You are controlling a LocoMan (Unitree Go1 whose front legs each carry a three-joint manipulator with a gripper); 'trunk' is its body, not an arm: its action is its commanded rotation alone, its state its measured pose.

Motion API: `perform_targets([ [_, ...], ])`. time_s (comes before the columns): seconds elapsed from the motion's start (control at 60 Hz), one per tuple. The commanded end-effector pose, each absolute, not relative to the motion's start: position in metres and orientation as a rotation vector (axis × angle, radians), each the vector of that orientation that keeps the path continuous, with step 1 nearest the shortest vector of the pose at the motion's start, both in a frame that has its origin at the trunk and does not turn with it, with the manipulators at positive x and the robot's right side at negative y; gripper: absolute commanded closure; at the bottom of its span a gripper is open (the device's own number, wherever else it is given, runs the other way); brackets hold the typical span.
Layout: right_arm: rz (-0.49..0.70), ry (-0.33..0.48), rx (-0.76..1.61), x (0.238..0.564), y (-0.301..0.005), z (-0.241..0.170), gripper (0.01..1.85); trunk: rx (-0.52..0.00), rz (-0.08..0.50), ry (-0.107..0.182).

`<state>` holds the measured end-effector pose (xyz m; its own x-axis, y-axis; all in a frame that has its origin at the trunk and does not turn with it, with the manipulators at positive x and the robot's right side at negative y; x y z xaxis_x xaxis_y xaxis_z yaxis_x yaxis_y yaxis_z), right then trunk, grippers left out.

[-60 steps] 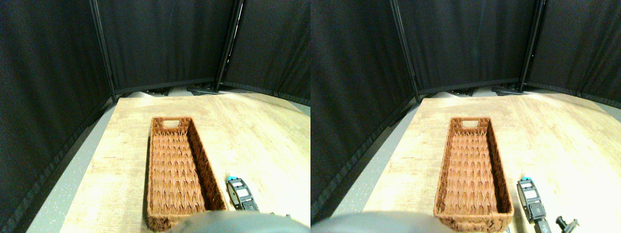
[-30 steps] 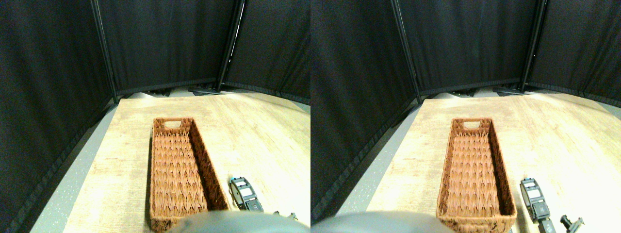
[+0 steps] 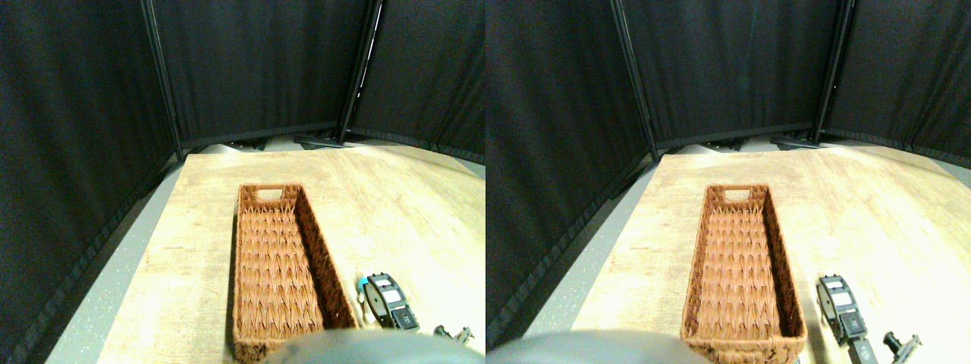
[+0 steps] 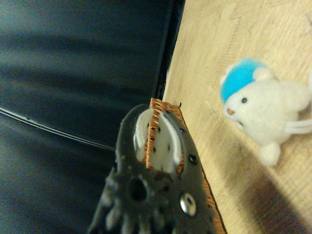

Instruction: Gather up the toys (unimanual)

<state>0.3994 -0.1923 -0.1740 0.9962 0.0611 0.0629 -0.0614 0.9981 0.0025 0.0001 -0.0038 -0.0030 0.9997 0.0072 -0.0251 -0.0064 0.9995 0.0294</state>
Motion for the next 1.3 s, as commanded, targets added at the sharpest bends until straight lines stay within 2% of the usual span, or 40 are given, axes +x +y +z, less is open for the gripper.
perform_targets([
  [0.017,0.057,-0.094,0.023,0.399,-0.195,-0.165,1.62,0.005,0.005,0.020],
  [0.067,0.055,-0.086,0.039,0.399,-0.196,-0.164,1.58,0.002,0.005,0.021],
  [0.167,0.033,-0.094,0.218,0.401,-0.203,-0.163,1.49,-0.001,0.006,0.023],
  [0.45,-0.041,0.007,0.562,0.412,-0.217,-0.157,1.26,-0.010,0.003,0.031],
  [0.517,-0.045,0.008,0.640,0.414,-0.219,-0.156,1.22,-0.016,-0.002,0.035],
  [0.85,-0.112,0.041,1.067,0.422,-0.216,-0.162,1.00,-0.022,0.002,0.035],
  [0.967,-0.085,0.053,1.120,0.425,-0.212,-0.172,1.03,-0.025,0.004,0.034],
  [1.3,-0.206,0.067,1.159,0.423,-0.213,-0.201,0.96,-0.035,0.017,0.039],
])
